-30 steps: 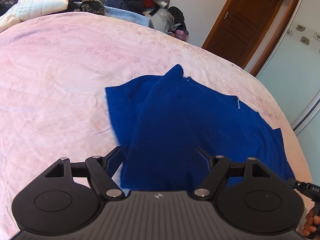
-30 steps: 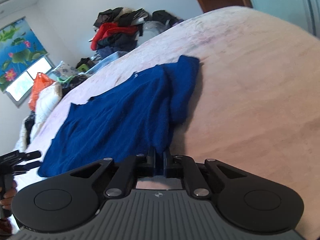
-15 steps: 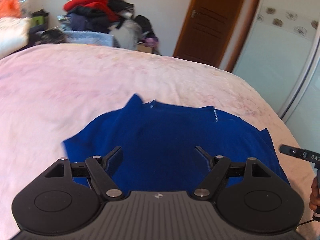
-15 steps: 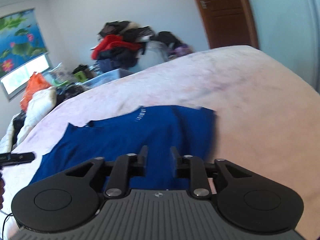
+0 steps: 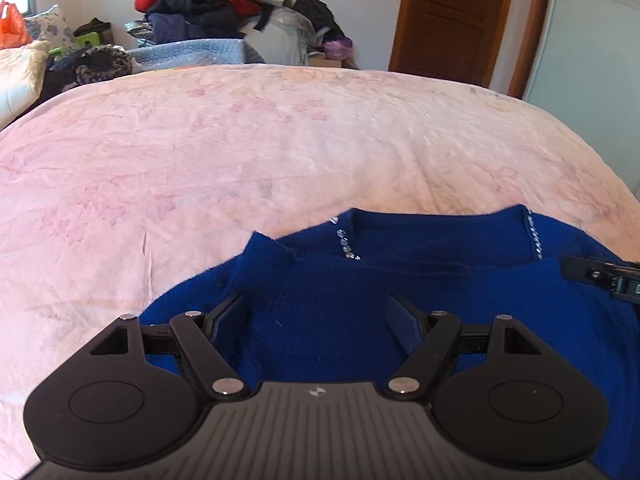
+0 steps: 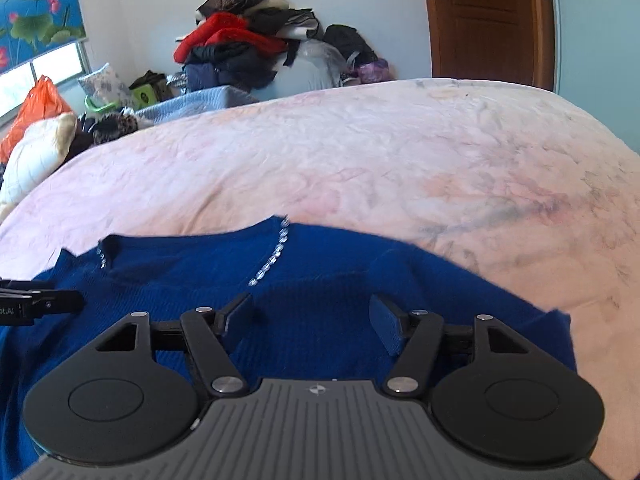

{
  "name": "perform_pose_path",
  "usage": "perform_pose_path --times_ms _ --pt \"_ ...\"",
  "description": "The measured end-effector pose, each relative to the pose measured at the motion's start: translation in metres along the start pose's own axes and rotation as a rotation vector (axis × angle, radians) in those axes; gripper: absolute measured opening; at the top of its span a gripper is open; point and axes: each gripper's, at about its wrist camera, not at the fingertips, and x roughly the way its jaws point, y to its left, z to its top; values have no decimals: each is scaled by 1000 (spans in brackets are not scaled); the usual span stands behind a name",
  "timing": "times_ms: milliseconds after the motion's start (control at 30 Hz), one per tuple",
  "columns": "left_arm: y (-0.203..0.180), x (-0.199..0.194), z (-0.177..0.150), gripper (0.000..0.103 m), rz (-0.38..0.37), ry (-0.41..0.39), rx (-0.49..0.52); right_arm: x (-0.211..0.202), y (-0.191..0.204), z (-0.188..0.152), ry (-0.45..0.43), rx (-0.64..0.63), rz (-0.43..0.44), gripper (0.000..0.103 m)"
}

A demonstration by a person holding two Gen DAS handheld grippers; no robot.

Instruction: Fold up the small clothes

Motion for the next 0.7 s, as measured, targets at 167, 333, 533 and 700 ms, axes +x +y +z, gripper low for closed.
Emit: perform_pose_path --times_ms 167,333,533,700 --pt "-12 -19 -11 77 50 -54 49 -29 12 -12 -55 -29 24 73" --pt "-13 -31 -25 87 68 -57 28 -39 35 -33 -38 -191 -39 89" --pt "-13 -25 -45 100 116 -60 8 -29 39 -49 -33 -208 -115 103" --pt "-17 -25 -55 103 152 -112 10 -29 37 -54 -53 -198 -115 103"
